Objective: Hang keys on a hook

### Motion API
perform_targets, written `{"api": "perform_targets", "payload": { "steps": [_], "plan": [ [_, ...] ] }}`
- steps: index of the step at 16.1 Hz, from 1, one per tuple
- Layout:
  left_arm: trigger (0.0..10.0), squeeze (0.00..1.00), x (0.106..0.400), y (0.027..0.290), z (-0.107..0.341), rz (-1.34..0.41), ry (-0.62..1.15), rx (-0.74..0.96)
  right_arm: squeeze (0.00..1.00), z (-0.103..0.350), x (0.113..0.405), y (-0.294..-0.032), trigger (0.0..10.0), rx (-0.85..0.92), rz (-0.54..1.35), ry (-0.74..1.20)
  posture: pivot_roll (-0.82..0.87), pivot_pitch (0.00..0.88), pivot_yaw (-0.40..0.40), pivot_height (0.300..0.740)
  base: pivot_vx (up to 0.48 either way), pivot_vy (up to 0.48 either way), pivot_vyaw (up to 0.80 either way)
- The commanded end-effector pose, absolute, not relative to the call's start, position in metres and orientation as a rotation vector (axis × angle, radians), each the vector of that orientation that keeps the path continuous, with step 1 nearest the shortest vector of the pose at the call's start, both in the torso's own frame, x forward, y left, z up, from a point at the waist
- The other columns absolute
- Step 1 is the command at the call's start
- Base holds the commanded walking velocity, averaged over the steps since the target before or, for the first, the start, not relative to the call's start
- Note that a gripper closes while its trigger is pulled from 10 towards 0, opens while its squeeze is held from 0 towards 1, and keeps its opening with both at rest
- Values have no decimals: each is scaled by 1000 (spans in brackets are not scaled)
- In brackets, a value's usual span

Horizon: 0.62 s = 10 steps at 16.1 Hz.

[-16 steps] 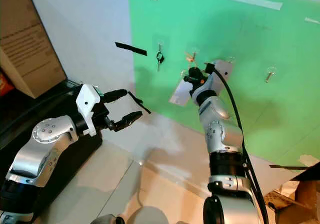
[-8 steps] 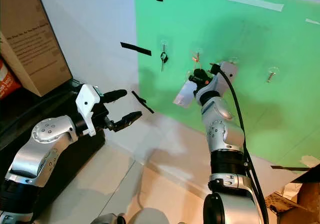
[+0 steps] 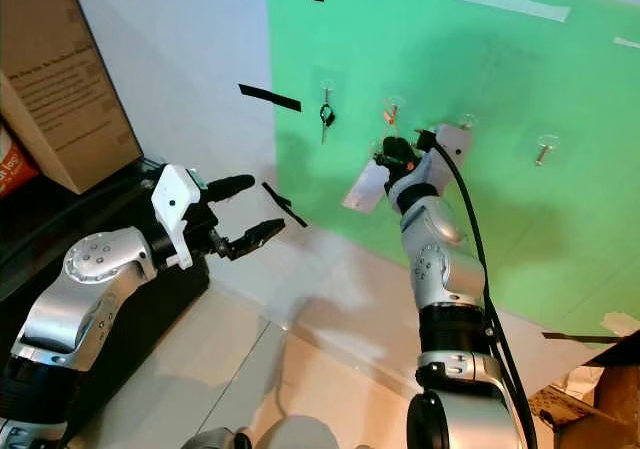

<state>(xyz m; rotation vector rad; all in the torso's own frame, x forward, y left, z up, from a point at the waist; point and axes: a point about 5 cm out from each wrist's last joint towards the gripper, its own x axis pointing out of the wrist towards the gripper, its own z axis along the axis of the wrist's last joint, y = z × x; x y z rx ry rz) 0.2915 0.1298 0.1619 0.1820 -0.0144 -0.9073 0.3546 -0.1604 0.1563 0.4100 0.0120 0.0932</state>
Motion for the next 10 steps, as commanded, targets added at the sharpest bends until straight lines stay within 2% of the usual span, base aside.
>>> {"api": "perform_targets", "payload": {
  "steps": [1, 8, 10],
  "plan": [
    [10000, 0, 293, 129, 163, -905, -20, 198, 1000, 155, 354, -163, 10000, 375, 75, 3, -52, 0, 10, 740, 0, 0, 0],
    [10000, 0, 294, 128, 163, -906, -25, 195, 1000, 149, 343, -169, 10000, 68, 1, -59, -63, 0, 18, 740, 0, 0, 0],
    [10000, 0, 295, 128, 163, -892, -27, 191, 1000, 147, 341, -168, 10000, 38, -11, -79, -64, 0, 19, 740, 0, 0, 0]
  ]
}}
